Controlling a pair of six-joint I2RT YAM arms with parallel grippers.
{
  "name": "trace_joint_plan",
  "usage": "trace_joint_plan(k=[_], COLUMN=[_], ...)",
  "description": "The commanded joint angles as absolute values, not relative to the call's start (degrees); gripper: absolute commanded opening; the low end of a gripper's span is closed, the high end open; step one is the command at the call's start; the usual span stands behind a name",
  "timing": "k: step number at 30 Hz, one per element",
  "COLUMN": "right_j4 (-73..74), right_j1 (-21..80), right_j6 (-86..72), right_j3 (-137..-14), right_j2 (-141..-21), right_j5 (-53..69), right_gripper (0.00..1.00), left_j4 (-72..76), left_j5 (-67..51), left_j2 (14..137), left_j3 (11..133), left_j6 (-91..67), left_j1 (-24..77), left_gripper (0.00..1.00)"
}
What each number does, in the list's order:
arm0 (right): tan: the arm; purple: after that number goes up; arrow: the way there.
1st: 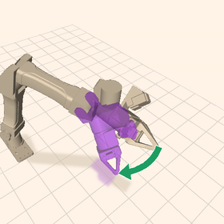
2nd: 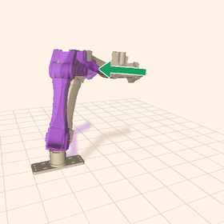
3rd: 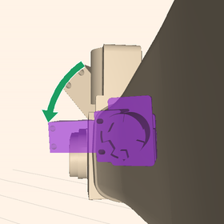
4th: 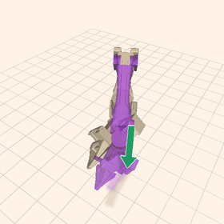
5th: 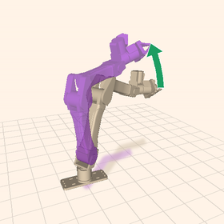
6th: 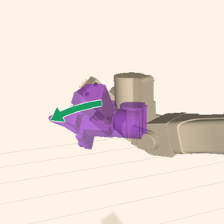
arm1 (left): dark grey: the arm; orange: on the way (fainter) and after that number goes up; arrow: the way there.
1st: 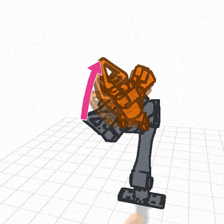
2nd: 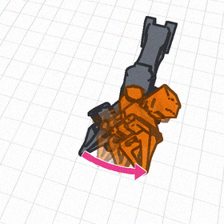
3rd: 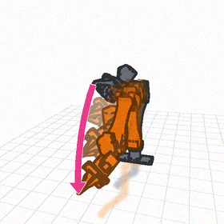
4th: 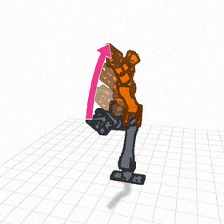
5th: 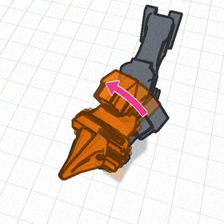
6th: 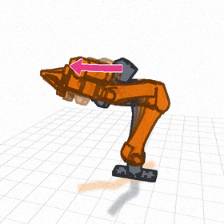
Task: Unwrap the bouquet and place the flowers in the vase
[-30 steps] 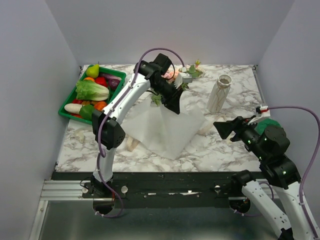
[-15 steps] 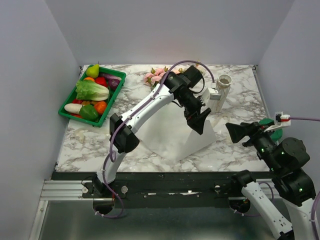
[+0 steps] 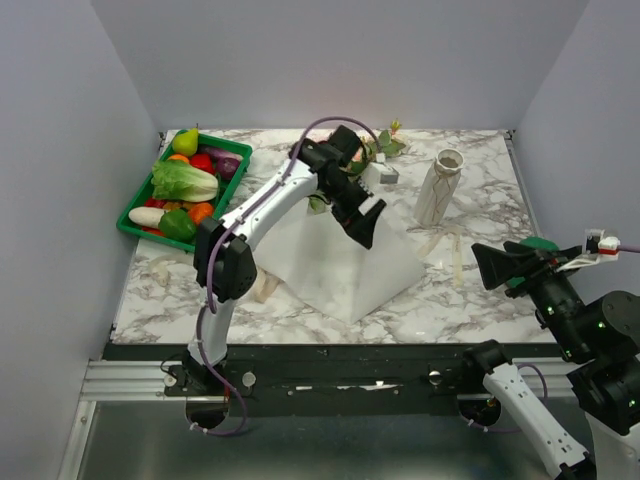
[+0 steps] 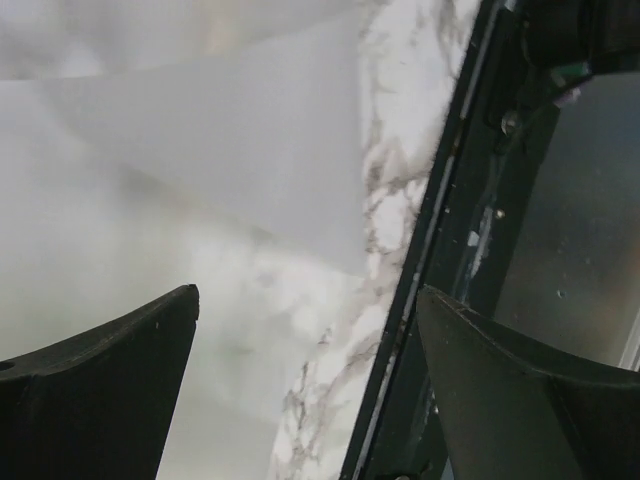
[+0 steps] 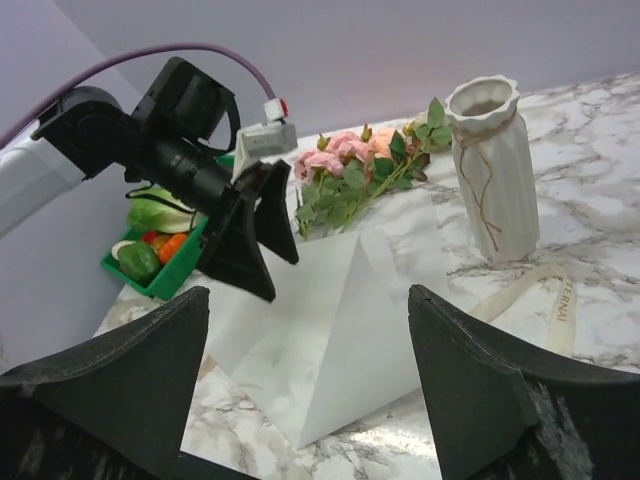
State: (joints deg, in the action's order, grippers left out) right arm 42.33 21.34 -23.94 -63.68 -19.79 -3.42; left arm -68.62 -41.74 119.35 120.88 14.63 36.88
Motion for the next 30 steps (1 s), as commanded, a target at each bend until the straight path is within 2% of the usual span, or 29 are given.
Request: trace_joint_plan(k=[1, 4, 8, 14, 20, 30], right_j4=[44.30, 44.82, 45.88, 44.57, 42.28, 40.35], right_j1=[21.27, 21.27, 21.27, 21.27, 21.27, 21.27], right_j6=[-22.94, -22.94, -22.68, -22.50, -22.76, -23.82], right_j3=[-63.98, -64.60, -64.43, -61.35, -59.77, -58.10], right_j2=[-20.39, -20.30, -19.86, -19.60, -20.30, -20.74], right_j5=[-5.01, -5.18, -5.45, -4.57, -2.82, -0.70], right_gripper=[0.88, 0.88, 0.88, 0.88, 0.88, 0.88], left_j4=[-67.94, -69.17, -73.29, -62.68, -64.24, -57.92], left_j5=[-45.61, -46.84, -46.85, -40.36, -33.76, -25.41], left_j2=[117.77, 121.89, 126.12, 118.66, 124.70, 127.52], left_j3=[118.21, 122.42, 129.63, 118.67, 121.46, 119.09], left_j6=[15.21, 14.68, 15.73, 13.45, 17.39, 18.19], left_j1=[48.76, 51.85, 51.25, 40.27, 30.07, 27.25], left_gripper=[0.99, 0.99, 0.99, 0.99, 0.99, 0.99])
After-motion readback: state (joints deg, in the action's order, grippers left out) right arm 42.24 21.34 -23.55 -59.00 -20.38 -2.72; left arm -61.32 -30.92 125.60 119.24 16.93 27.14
